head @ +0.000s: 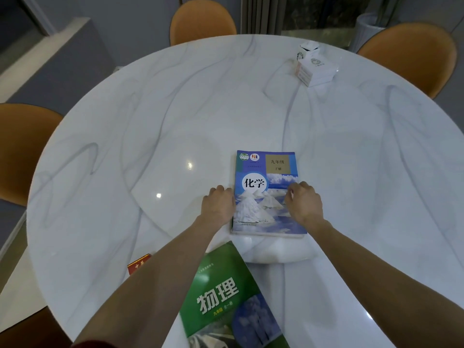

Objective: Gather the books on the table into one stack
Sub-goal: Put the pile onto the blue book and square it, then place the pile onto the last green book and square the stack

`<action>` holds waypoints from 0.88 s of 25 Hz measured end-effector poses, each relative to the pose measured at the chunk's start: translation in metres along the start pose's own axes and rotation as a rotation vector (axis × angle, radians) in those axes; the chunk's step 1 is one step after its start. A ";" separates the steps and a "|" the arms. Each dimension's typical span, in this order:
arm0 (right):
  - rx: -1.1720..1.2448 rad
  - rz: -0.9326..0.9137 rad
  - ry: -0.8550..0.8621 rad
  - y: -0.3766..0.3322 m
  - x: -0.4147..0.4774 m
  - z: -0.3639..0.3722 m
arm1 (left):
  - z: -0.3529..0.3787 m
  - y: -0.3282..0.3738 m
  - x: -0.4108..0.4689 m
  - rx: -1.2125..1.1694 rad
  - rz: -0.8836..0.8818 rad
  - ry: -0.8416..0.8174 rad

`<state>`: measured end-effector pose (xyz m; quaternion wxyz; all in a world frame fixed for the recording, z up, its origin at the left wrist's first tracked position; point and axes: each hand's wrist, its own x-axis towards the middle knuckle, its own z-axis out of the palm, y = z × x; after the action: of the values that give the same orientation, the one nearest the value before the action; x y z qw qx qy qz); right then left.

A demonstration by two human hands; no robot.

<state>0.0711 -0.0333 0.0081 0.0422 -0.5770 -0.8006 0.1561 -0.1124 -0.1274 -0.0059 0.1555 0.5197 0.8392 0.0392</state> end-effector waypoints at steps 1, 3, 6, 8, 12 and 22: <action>-0.044 -0.051 -0.008 -0.003 -0.006 -0.001 | -0.001 0.001 -0.005 0.033 0.021 0.009; -0.112 -0.129 -0.012 -0.008 -0.020 -0.004 | -0.005 0.001 -0.020 0.096 0.058 0.029; -0.191 -0.223 -0.001 -0.017 -0.040 -0.007 | -0.011 0.000 -0.040 0.168 0.095 0.050; -0.224 -0.291 -0.013 -0.021 -0.057 -0.006 | -0.013 -0.004 -0.058 0.202 0.102 0.072; -0.251 -0.376 -0.065 -0.025 -0.091 0.004 | -0.010 -0.015 -0.095 0.188 0.080 0.103; -0.223 -0.494 -0.190 -0.021 -0.155 0.042 | 0.029 -0.050 -0.197 0.039 -0.127 0.162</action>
<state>0.0930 -0.1931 -0.0081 -0.0601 -0.3482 -0.9295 0.1055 -0.0654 -0.3268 -0.0014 0.0789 0.4637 0.8808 0.0548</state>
